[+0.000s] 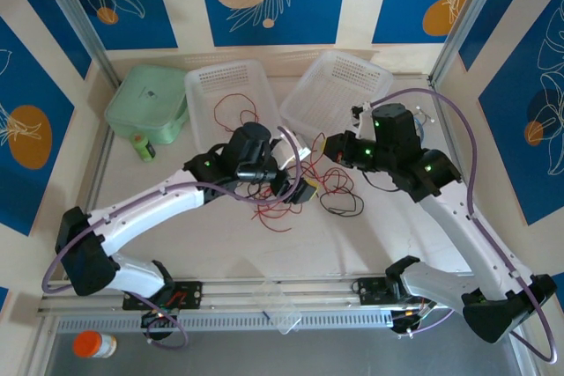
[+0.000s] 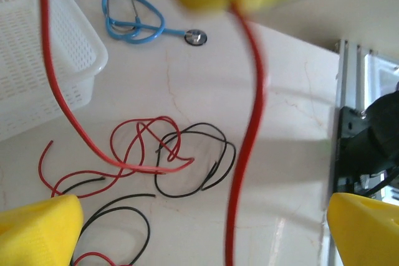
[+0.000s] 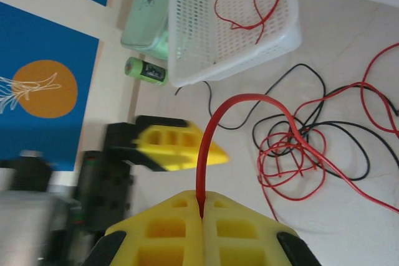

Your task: Untangle the cables

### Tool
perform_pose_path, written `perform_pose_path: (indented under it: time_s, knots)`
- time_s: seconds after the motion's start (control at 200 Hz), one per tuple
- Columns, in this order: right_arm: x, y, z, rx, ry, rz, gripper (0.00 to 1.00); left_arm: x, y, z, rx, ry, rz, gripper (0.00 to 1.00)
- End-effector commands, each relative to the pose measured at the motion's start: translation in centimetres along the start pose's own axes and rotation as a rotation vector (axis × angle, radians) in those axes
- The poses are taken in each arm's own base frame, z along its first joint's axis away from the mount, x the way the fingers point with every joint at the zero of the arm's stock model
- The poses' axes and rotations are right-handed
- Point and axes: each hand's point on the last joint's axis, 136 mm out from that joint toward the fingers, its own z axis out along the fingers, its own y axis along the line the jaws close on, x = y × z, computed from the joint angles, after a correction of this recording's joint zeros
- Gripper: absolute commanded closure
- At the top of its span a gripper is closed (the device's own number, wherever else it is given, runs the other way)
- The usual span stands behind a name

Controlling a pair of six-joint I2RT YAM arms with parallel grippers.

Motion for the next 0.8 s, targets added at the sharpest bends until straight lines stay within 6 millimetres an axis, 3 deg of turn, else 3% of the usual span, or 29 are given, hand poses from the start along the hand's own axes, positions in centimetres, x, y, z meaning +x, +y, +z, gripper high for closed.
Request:
perform_pose_path:
  time_s: [0.0,0.35,0.575,0.635,0.795]
  knots:
    - [-0.3,2.2,-1.5,-0.079,0.009,-0.004,1.00,-1.1,0.5,0.0,-0.044,-0.085,0.122,0.00]
    - [0.1,5.9,-3.5,-0.220,0.066,-0.015,1.00,-1.3,2.7,2.3,-0.129,-0.126,0.234,0.00]
    - [-0.1,6.6,-4.9,-0.271,0.052,0.012,1.00,-2.4,3.3,3.2,-0.124,-0.177,0.205,0.01]
    - [-0.2,6.7,-5.1,-0.284,0.050,0.021,1.00,-2.6,3.6,3.3,-0.133,-0.185,0.195,0.04]
    - [-0.3,6.2,-5.4,-0.281,0.035,0.041,1.00,-3.0,4.5,3.0,-0.159,-0.185,0.147,0.26]
